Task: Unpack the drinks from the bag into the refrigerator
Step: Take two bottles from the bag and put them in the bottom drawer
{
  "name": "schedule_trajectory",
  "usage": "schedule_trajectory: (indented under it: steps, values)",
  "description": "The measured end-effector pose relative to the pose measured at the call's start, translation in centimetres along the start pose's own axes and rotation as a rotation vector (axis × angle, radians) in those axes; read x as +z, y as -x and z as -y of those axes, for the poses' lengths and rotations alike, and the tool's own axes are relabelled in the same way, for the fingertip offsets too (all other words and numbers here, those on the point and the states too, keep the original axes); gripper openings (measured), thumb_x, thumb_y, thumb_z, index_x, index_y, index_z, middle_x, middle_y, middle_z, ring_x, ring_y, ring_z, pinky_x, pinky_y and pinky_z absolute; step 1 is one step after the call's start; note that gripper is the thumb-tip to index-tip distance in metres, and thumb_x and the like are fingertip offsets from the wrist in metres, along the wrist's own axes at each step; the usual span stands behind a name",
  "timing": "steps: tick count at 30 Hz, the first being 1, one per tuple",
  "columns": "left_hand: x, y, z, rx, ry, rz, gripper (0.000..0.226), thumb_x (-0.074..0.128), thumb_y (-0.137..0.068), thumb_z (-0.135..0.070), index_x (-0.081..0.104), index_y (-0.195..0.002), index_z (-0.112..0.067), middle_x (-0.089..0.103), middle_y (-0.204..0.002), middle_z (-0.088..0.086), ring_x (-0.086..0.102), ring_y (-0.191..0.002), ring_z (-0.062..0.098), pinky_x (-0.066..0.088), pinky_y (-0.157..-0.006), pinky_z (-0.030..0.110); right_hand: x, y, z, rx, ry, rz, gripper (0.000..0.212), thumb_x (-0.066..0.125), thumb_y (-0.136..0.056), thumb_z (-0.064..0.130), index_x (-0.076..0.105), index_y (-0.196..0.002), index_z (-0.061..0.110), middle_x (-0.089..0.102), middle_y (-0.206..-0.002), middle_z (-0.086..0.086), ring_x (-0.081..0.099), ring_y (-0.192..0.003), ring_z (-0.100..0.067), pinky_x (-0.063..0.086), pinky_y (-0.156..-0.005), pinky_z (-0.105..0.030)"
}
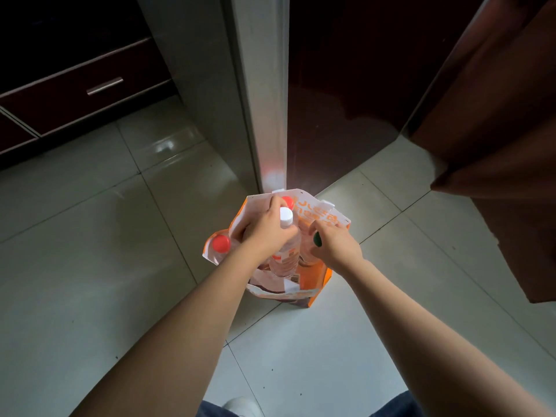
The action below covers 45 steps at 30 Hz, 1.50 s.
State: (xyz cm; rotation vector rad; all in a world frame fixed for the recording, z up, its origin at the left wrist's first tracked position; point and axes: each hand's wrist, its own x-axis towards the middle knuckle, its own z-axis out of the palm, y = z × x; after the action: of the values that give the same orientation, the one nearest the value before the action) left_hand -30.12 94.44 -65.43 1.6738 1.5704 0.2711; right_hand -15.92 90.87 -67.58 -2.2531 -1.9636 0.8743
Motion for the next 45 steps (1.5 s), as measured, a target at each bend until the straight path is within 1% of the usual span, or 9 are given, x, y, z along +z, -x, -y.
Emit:
schedule_trajectory:
  steps: [6,11,14,18,21,26,31,36,45]
  values:
    - [0.4,0.5,1.4,0.03,0.245,0.02,0.03,0.066,-0.076,-0.021,0.052,-0.102,-0.027,0.064,-0.101,0.0,0.06,-0.098,0.021,0.049,-0.091,0.046,0.0,0.4,0.8,0.027,-0.004,0.003,0.027,0.048,-0.086,0.019,0.048,-0.113,0.016,0.061,-0.106,-0.01,0.055,-0.095,-0.03,0.036,-0.061,-0.031]
    - [0.6,0.9,1.7,0.029,0.341,0.023,0.032,0.071,-0.077,-0.019,0.058,-0.106,-0.022,0.068,-0.104,0.001,0.062,-0.1,0.017,0.052,-0.089,0.04,0.0,1.3,0.8,-0.002,0.008,-0.033,0.017,0.047,-0.087,0.018,0.051,-0.102,0.012,0.061,-0.101,-0.011,0.054,-0.091,-0.029,0.036,-0.06,-0.03]
    - [0.6,1.1,1.8,0.054,0.336,0.002,0.028,0.07,-0.078,-0.017,0.058,-0.102,-0.019,0.068,-0.101,0.003,0.062,-0.098,0.019,0.053,-0.083,0.035,-0.2,2.0,0.9,-0.019,-0.01,-0.056,0.017,0.052,-0.084,0.015,0.051,-0.101,0.016,0.06,-0.099,-0.01,0.052,-0.096,-0.031,0.036,-0.07,-0.034]
    - [0.9,2.0,1.8,0.054,0.318,-0.063,0.025,0.071,-0.076,-0.016,0.057,-0.097,-0.02,0.067,-0.095,0.001,0.062,-0.095,0.02,0.05,-0.088,0.04,-1.3,2.7,1.7,0.038,-0.09,-0.112,0.013,0.055,-0.08,0.013,0.051,-0.092,0.014,0.058,-0.092,-0.007,0.053,-0.097,-0.031,0.034,-0.095,-0.046]
    - [0.1,4.0,0.6,-0.009,0.365,-0.184,0.02,0.07,-0.077,-0.012,0.057,-0.093,-0.011,0.066,-0.092,0.007,0.06,-0.092,0.024,0.048,-0.086,0.039,-3.6,4.2,2.8,0.044,-0.17,-0.153,0.017,0.055,-0.081,0.013,0.052,-0.097,0.01,0.062,-0.095,-0.011,0.053,-0.092,-0.033,0.036,-0.076,-0.035]
    - [-5.5,9.0,-4.9,-0.057,0.416,-0.245,0.02,0.069,-0.076,-0.007,0.058,-0.093,-0.011,0.061,-0.088,0.001,0.055,-0.082,0.017,0.043,-0.069,0.018,-10.5,9.1,6.3,0.074,-0.376,-0.194,0.03,0.058,-0.082,0.008,0.053,-0.112,0.008,0.06,-0.099,-0.012,0.052,-0.085,-0.03,0.035,-0.064,-0.028]
    - [-13.2,14.5,-11.9,0.021,0.358,-0.263,0.025,0.068,-0.075,-0.005,0.059,-0.097,-0.009,0.061,-0.088,0.004,0.058,-0.085,0.025,0.051,-0.081,0.039,-19.7,15.8,10.7,0.056,-0.393,-0.207,0.027,0.06,-0.084,0.009,0.052,-0.11,0.008,0.051,-0.088,-0.006,0.046,-0.08,-0.022,0.031,-0.052,-0.022]
    - [-20.8,21.5,-20.5,0.077,0.378,-0.342,0.025,0.07,-0.075,-0.007,0.059,-0.098,-0.01,0.061,-0.09,0.001,0.059,-0.087,0.022,0.052,-0.084,0.038,-30.8,24.0,15.1,0.068,-0.421,-0.288,0.028,0.06,-0.085,0.01,0.052,-0.111,0.004,0.062,-0.106,-0.017,0.051,-0.082,-0.025,0.032,-0.057,-0.02]
    - [-30.4,35.7,-35.7,0.201,0.542,-0.438,0.022,0.067,-0.078,-0.002,0.058,-0.094,-0.013,0.061,-0.091,0.0,0.058,-0.088,0.019,0.048,-0.077,0.023,-48.7,40.1,19.1,0.015,-0.581,-0.505,0.025,0.064,-0.083,0.012,0.056,-0.106,0.009,0.065,-0.102,-0.014,0.058,-0.091,-0.026,0.035,-0.07,-0.021]
